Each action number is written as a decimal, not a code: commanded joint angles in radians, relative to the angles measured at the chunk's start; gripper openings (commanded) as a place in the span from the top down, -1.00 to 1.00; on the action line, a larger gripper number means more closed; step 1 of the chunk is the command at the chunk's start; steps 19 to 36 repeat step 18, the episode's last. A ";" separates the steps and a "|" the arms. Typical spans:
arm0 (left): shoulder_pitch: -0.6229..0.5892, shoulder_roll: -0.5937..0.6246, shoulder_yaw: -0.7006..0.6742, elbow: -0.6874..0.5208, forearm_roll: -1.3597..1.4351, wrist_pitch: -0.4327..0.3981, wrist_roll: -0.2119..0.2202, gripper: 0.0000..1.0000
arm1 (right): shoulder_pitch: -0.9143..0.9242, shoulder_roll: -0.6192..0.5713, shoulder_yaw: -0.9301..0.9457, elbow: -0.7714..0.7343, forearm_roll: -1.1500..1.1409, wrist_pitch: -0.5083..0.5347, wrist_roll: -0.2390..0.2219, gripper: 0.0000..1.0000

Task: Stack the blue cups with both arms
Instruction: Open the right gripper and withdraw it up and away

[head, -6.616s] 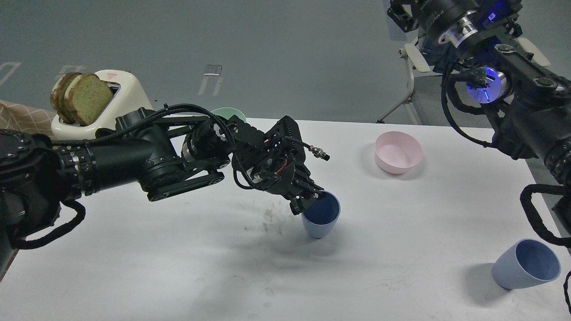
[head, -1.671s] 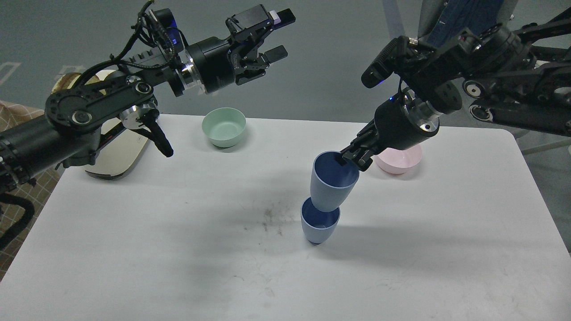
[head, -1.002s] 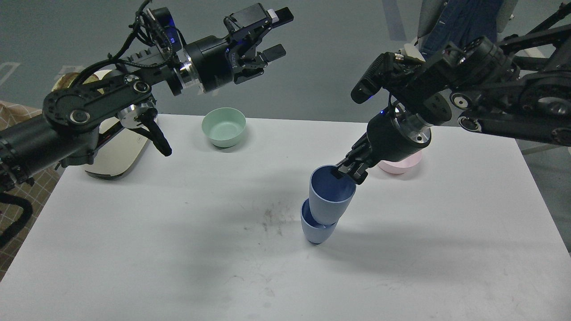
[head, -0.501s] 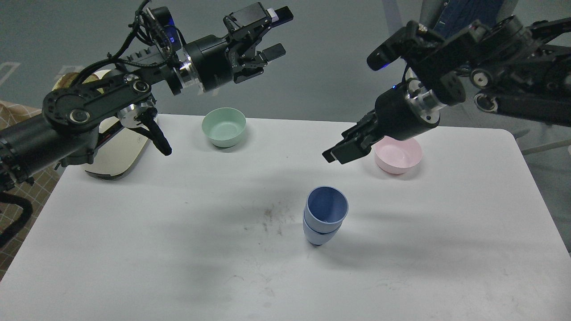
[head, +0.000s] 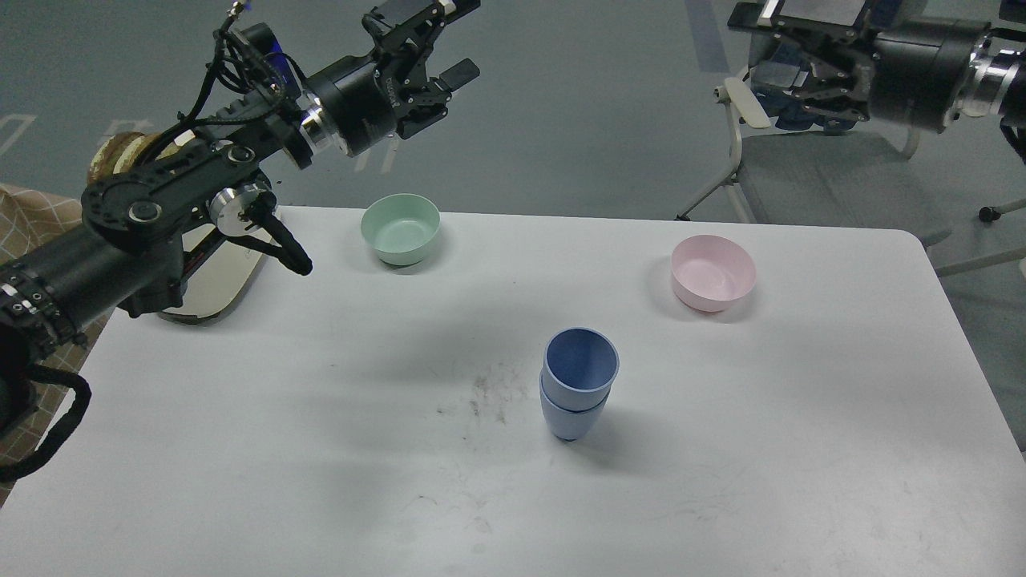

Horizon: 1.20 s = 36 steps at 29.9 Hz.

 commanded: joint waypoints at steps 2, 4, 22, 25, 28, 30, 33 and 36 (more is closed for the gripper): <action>0.067 -0.061 -0.065 0.085 -0.062 -0.073 0.005 -0.94 | -0.258 0.104 0.267 -0.155 0.060 0.001 0.000 -0.90; 0.095 -0.083 -0.079 0.122 -0.065 -0.094 0.005 -0.94 | -0.332 0.179 0.344 -0.238 0.067 0.005 0.000 -0.90; 0.180 -0.129 -0.127 0.233 -0.068 -0.098 0.003 -0.94 | -0.539 0.428 0.563 -0.373 0.108 0.005 0.000 -0.92; 0.180 -0.129 -0.127 0.233 -0.068 -0.098 0.003 -0.94 | -0.539 0.428 0.563 -0.373 0.108 0.005 0.000 -0.92; 0.180 -0.129 -0.127 0.233 -0.068 -0.098 0.003 -0.94 | -0.539 0.428 0.563 -0.373 0.108 0.005 0.000 -0.92; 0.180 -0.129 -0.127 0.233 -0.068 -0.098 0.003 -0.94 | -0.539 0.428 0.563 -0.373 0.108 0.005 0.000 -0.92; 0.180 -0.129 -0.127 0.233 -0.068 -0.098 0.003 -0.94 | -0.539 0.428 0.563 -0.373 0.108 0.005 0.000 -0.92; 0.180 -0.129 -0.127 0.233 -0.068 -0.098 0.003 -0.94 | -0.539 0.428 0.563 -0.373 0.108 0.005 0.000 -0.92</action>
